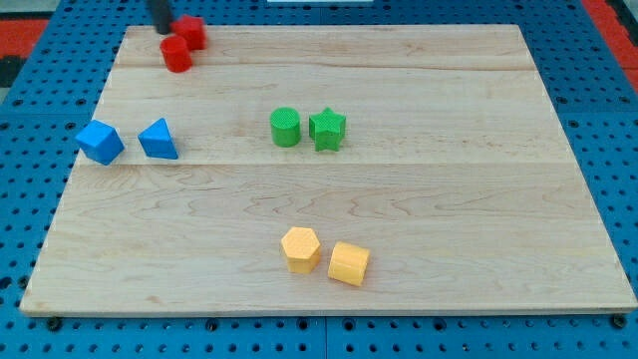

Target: Slide the red star above the green circle

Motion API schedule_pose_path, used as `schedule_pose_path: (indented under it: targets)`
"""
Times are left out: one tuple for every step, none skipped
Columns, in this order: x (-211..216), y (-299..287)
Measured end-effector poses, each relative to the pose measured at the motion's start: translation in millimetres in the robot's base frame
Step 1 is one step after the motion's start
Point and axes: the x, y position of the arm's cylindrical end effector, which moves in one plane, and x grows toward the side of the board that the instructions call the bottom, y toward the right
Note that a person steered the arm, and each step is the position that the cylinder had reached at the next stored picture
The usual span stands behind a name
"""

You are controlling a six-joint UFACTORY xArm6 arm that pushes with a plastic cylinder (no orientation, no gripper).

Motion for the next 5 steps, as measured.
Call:
schedule_pose_path:
  targets:
    - [38.8, 41.7]
    - [34.9, 20.5]
    - [-2.6, -18.9]
    - [-5.2, 86.6]
    - [44.4, 205.1]
